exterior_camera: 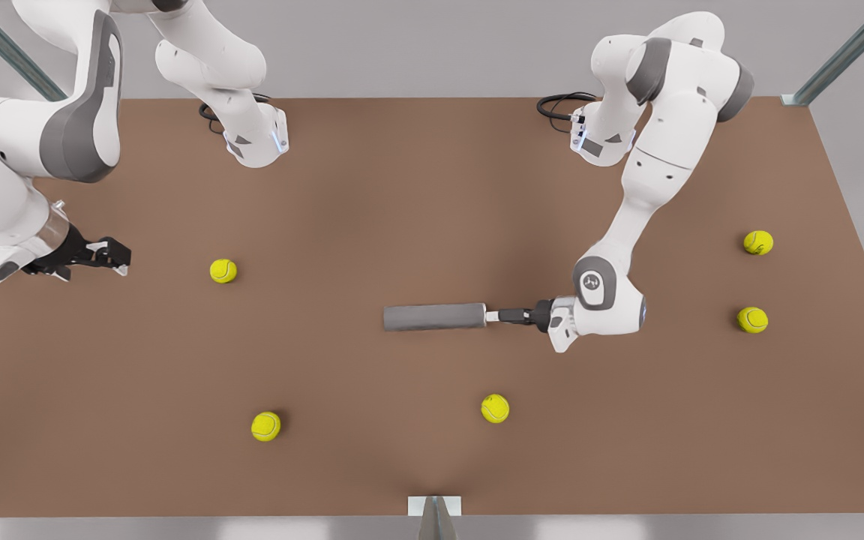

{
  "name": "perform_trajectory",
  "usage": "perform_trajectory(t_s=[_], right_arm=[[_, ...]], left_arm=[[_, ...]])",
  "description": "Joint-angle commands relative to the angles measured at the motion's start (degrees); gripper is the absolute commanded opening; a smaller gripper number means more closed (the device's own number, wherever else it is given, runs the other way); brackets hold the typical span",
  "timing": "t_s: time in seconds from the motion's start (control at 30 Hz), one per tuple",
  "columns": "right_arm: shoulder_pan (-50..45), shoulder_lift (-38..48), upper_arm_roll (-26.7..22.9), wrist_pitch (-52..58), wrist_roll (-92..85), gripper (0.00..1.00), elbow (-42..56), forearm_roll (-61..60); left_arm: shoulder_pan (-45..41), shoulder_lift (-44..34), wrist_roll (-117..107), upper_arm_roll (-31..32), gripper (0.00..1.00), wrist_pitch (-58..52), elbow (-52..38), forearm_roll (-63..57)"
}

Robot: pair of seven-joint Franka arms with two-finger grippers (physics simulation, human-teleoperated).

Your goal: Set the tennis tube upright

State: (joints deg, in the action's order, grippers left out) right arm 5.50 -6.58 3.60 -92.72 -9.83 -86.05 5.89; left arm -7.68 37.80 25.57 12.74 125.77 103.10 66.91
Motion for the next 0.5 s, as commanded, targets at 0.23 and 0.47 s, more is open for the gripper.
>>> perform_trajectory(t_s=[0.23, 0.47], right_arm=[[-0.05, -0.01, 0.00, -0.18, -0.02, 1.00, 0.00, 0.00], [-0.13, -0.01, 0.00, -0.26, -0.02, 1.00, 0.00, 0.00]], left_arm=[[-0.49, 0.17, 0.01, 1.14, 0.99, 0.44, 0.26, 2.87], [-1.81, 2.28, 2.20, 1.23, 0.99, 3.43, 0.17, 3.05]])
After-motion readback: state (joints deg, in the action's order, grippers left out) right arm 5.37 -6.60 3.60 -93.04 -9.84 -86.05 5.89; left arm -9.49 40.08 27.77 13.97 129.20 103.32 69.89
